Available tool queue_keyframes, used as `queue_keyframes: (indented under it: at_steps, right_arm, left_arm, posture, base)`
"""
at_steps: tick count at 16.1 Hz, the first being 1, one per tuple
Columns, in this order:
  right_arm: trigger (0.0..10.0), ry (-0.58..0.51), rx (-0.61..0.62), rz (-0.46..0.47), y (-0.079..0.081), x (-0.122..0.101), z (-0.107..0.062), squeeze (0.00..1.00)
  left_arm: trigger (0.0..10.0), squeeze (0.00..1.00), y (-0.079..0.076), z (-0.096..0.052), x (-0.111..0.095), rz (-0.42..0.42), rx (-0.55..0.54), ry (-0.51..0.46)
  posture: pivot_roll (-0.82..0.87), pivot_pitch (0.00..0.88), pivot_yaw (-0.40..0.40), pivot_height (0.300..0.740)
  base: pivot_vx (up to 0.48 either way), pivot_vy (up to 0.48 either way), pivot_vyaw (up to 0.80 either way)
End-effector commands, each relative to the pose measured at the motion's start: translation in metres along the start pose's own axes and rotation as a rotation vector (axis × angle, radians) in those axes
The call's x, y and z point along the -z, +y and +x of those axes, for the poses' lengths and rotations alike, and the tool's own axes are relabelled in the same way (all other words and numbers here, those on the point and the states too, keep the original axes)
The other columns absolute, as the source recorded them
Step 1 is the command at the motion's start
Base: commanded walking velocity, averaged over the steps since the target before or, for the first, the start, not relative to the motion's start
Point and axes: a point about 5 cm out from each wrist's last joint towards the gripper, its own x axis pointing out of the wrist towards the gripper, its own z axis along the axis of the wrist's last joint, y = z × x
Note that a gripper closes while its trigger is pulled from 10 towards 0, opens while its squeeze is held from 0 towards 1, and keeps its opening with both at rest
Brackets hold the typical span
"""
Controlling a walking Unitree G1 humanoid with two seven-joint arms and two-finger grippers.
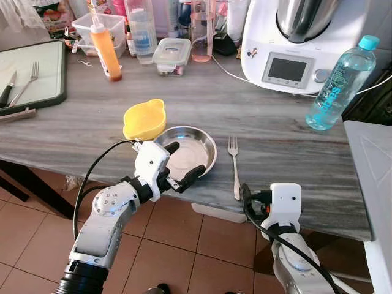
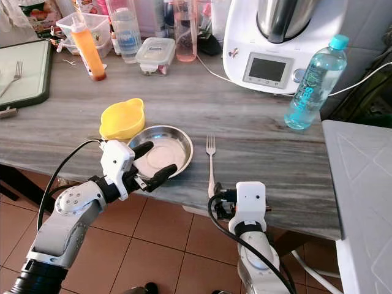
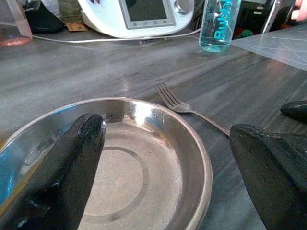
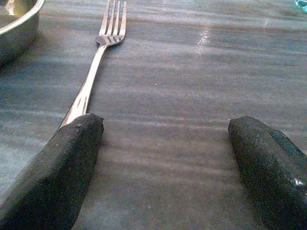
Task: Setting the table
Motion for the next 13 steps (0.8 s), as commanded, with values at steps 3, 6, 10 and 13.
queue_keyframes:
  at_steps: [3,6,10,13]
  right_arm:
    - [10.0,0.070,-0.100,0.014,0.018,0.012,-0.004,0.85]
    - [10.0,0.069,-0.117,0.007,0.021,0.011,-0.003,0.84]
    - [10.0,0.070,-0.128,0.003,0.022,0.011,-0.003,0.84]
    - [10.0,0.045,-0.077,-0.003,0.010,0.008,-0.005,0.83]
  left_arm:
    - [10.0,0.00,-0.002,0.000,-0.002,0.009,0.011,-0.003]
    - [10.0,0.00,-0.003,0.000,-0.002,0.008,0.013,-0.003]
    - [10.0,0.00,-0.003,0.000,-0.002,0.008,0.014,-0.004]
    - [10.0,0.00,-0.003,0.000,-0.002,0.008,0.012,-0.006]
  posture:
    - [0.12,0.179,0.024,0.740]
    - [0.12,0.177,0.025,0.740]
    - [0.12,0.177,0.025,0.740]
    - [0.12,0.174,0.021,0.740]
  base:
    - [0.000,0.000,0.00]
    - [0.000,0.000,0.00]
    - [0.000,0.000,0.00]
    - [0.000,0.000,0.00]
